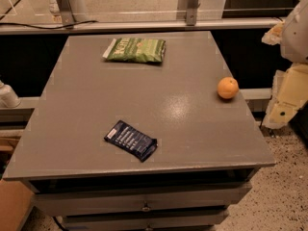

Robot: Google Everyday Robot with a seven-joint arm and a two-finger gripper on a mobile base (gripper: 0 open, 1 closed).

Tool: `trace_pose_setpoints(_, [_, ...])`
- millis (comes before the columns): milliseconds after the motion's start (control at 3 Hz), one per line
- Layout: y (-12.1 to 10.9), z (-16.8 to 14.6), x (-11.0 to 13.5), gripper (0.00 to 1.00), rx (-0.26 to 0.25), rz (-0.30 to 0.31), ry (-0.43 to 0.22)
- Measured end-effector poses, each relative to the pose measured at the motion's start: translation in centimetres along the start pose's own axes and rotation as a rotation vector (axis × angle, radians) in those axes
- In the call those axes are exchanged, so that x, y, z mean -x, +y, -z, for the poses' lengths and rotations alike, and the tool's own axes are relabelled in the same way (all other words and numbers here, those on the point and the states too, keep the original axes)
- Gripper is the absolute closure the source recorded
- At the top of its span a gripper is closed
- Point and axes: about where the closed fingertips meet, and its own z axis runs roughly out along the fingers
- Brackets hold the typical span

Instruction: Pick rxbar blueberry

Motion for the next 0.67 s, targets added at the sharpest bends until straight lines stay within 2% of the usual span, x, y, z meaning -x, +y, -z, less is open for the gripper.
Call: trace_pose_setpoints(667, [0.16, -0.07, 0.42, 0.00, -0.005, 0.012, -0.017])
